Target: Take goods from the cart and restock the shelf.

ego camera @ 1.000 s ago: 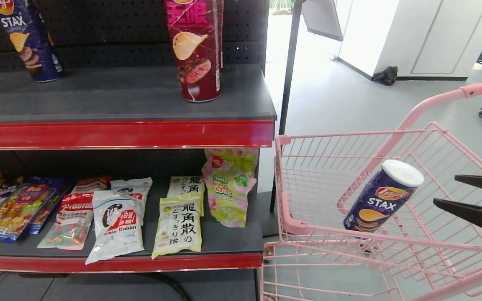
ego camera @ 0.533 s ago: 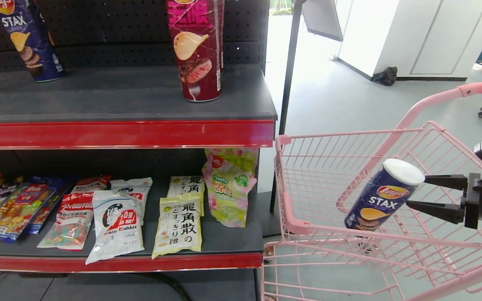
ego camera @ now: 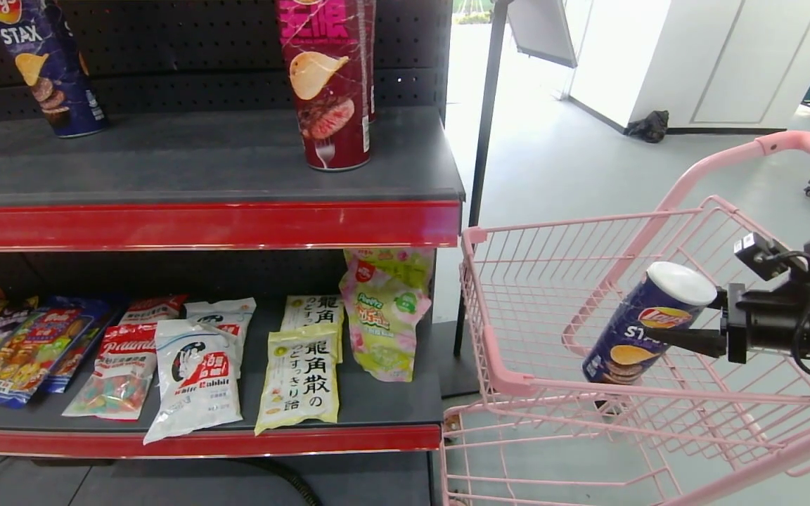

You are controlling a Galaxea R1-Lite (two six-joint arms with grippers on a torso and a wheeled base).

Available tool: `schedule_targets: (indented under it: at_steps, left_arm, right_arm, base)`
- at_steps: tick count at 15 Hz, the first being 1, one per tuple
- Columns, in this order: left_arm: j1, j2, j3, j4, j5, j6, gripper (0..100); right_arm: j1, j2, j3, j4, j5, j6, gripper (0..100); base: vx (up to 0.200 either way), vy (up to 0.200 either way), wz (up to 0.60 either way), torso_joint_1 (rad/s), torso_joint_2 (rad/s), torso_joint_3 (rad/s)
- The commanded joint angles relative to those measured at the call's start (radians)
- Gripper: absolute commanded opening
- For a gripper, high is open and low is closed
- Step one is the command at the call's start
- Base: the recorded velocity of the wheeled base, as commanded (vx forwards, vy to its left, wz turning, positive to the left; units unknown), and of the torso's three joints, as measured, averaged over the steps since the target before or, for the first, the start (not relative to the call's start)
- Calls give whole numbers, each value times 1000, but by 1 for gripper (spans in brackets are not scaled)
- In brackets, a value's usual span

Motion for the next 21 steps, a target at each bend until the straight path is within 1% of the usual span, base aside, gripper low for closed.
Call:
schedule_targets:
  at_steps: [1, 3, 4, 6, 10, 11, 12, 13, 15, 16, 17, 19, 21]
  left_arm:
    - [0, 1, 0, 0, 1, 0, 100]
    - [0, 1, 0, 0, 1, 0, 100]
    - [0, 1, 0, 0, 1, 0, 100]
    - [0, 1, 0, 0, 1, 0, 100]
    - [0, 1, 0, 0, 1, 0, 100]
    - [0, 1, 0, 0, 1, 0, 100]
    - [0, 1, 0, 0, 1, 0, 100]
    - [0, 1, 0, 0, 1, 0, 100]
    - [0, 1, 0, 0, 1, 0, 100]
    - [0, 1, 0, 0, 1, 0, 100]
    - [0, 1, 0, 0, 1, 0, 100]
    - [0, 1, 0, 0, 2, 0, 100]
    - [0, 1, 0, 0, 1, 0, 100]
  right_arm:
    - [20, 35, -15, 0, 2, -1, 100]
    - [51, 52, -21, 1, 2, 1, 100]
    - [57, 58, -23, 1, 4, 1, 0]
    - [92, 92, -47, 1, 13, 10, 0]
    - [129, 89, -72, 1, 19, 16, 0]
    - [146, 58, -96, 3, 38, 27, 0]
    - [172, 5, -115, 1, 45, 68, 0]
    - [180, -23, -118, 1, 47, 93, 0]
    - [206, -207, -122, -5, 45, 212, 0]
    - [206, -230, -136, -5, 44, 222, 0]
    - [224, -298, -158, 1, 45, 248, 0]
    - [319, -393, -133, 3, 45, 330, 0]
    - [410, -439, -46, 3, 21, 334, 0]
  base:
    - [0, 0, 0, 0, 0, 0]
    - [0, 0, 0, 0, 0, 0]
    - [0, 0, 0, 0, 0, 0]
    - [0, 0, 0, 0, 0, 0]
    - [0, 0, 0, 0, 0, 0]
    - [0, 0, 0, 0, 0, 0]
    - [0, 0, 0, 0, 0, 0]
    - [0, 0, 0, 0, 0, 0]
    - [0, 0, 0, 0, 0, 0]
    - [0, 0, 0, 0, 0, 0]
    - [0, 0, 0, 0, 0, 0]
    - [0, 0, 0, 0, 0, 0]
    - [0, 0, 0, 0, 0, 0]
